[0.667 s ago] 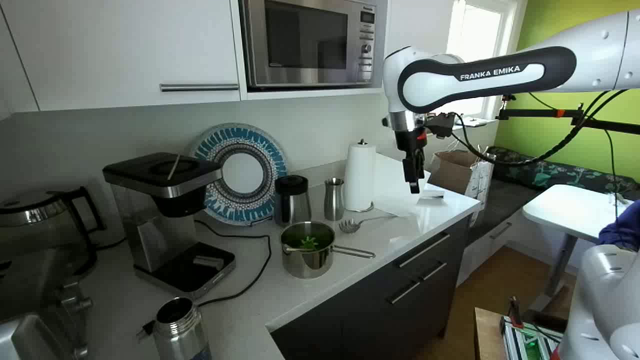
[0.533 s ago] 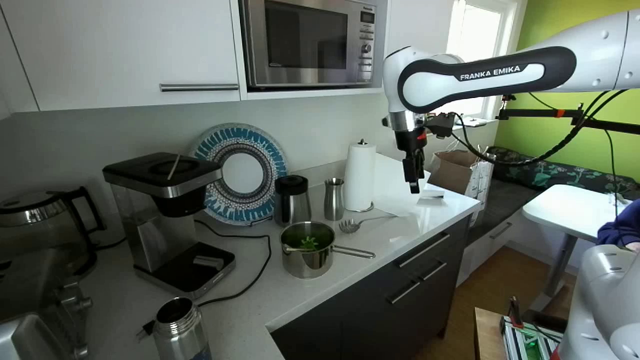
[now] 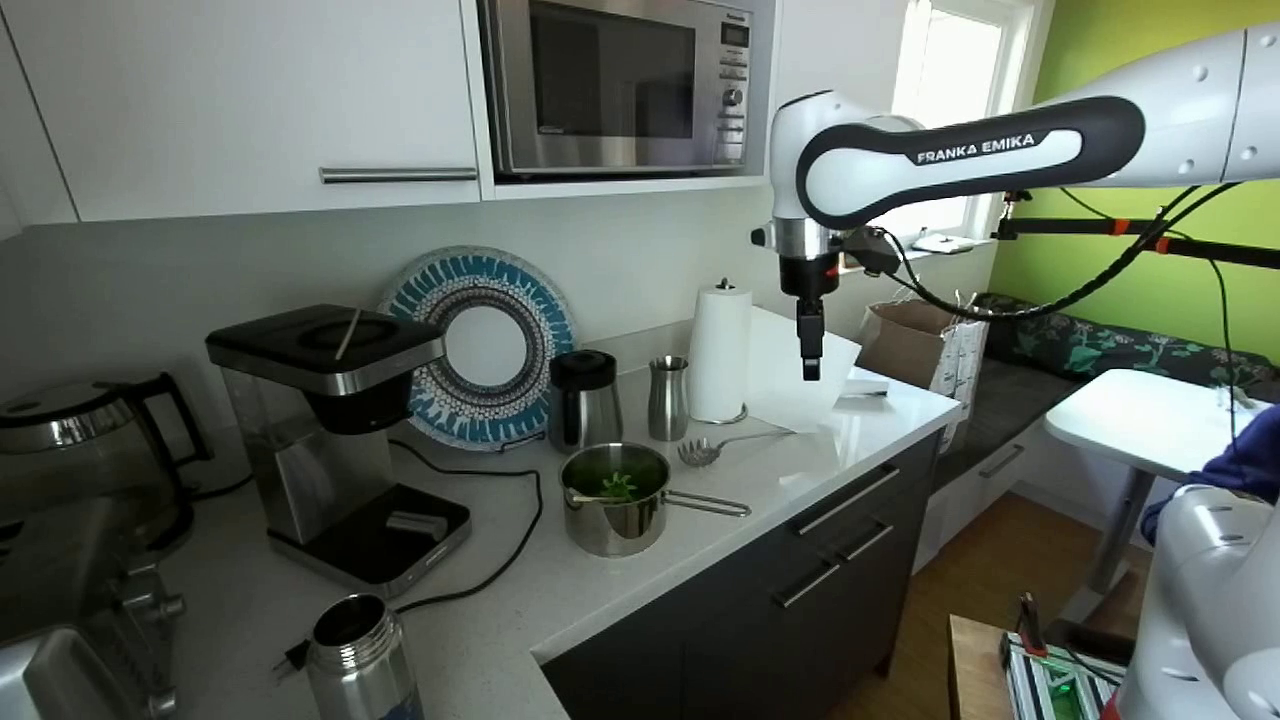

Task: Put the serving spoon in the bottle

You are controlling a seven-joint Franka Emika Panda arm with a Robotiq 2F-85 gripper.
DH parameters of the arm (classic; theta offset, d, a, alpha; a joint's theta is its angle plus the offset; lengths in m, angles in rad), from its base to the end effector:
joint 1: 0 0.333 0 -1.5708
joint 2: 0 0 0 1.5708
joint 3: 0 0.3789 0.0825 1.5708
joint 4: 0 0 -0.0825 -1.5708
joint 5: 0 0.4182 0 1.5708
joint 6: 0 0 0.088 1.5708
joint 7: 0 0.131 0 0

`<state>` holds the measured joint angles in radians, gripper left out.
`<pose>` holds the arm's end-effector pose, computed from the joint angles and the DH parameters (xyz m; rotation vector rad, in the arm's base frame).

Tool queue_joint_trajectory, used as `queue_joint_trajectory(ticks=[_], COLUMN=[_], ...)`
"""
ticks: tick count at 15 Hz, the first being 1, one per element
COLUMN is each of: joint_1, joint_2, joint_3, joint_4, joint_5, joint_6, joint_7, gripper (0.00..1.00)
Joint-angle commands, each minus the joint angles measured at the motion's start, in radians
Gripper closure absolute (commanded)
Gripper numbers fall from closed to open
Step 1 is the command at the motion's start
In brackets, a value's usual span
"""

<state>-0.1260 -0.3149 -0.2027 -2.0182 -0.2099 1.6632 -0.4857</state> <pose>0.4341 -0.1884 0.6086 3.0072 0.2901 -0.1495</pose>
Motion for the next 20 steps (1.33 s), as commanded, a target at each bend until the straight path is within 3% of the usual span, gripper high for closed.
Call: queue_joint_trajectory(ticks=[1,4,5,7,10,11,13,18,20], joint_1=[0.013,-0.004,-0.019,-0.031,-0.031,-0.025,-0.031,-0.054,-0.079], joint_2=[0.062,0.159,0.099,0.144,0.161,0.124,0.14,0.304,0.39], joint_3=[-0.085,-0.147,-0.098,-0.12,-0.119,-0.118,-0.121,-0.155,-0.147], joint_4=[-0.014,0.024,-0.003,0.008,0.02,-0.021,-0.028,-0.004,0.025], joint_5=[0.044,0.13,0.077,0.112,0.119,0.087,0.071,0.195,0.268], joint_6=[0.135,0.189,0.165,0.184,0.187,0.241,0.266,0.426,0.434], joint_7=[-0.247,-0.486,-0.366,-0.451,-0.466,-0.589,-0.689,-1.049,-1.192], gripper=[0.0,0.0,0.0,0.0,0.0,0.0,0.0,0.0,0.0])
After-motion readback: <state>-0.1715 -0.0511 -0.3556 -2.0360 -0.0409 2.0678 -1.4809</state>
